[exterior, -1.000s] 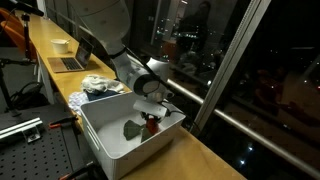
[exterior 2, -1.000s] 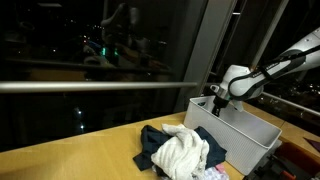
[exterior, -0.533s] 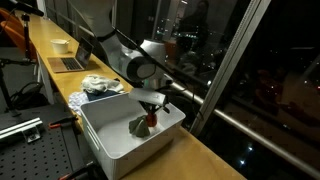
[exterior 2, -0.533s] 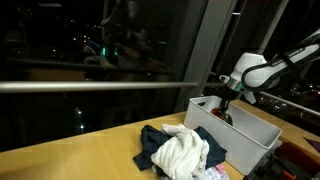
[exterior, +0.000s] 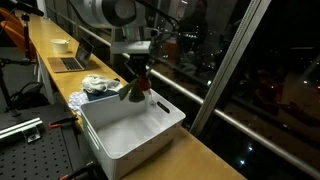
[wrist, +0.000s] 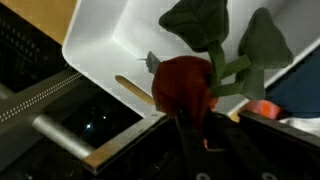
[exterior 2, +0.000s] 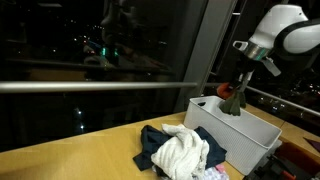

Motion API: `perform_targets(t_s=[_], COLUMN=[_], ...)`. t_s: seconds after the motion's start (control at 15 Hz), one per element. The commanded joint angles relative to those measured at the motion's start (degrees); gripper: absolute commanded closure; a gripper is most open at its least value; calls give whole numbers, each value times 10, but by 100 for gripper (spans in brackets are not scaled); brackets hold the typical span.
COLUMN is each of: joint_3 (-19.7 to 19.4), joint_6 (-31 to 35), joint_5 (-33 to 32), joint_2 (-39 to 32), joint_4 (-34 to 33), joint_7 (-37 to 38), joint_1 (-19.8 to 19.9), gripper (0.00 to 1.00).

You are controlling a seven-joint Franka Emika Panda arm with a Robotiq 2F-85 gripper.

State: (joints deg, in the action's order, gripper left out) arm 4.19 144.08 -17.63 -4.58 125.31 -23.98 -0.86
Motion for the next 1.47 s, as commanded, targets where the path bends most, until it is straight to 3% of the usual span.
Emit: perform_targets(t_s=[0.0, 0.2, 0.4, 0.87, 0.93, 1.0, 1.2, 1.4], joint_3=[33, 72, 92, 101, 104, 105, 99, 67], joint_6=[-86, -159, -191, -186, -194, -202, -250, -342], joint_5=[-8, -2, 18, 118, 138, 154, 196, 205], joint_2=[62, 72, 46, -4, 0, 4, 41, 105], joint_4=[-19, -73, -124, -158, -155, -152, -143, -126], joint_7=[29, 46, 30, -73, -92, -109, -167, -257], joint_1=[-51, -95, -120, -126, -126, -125, -117, -92], gripper=[97, 97, 97, 97, 63, 62, 40, 19])
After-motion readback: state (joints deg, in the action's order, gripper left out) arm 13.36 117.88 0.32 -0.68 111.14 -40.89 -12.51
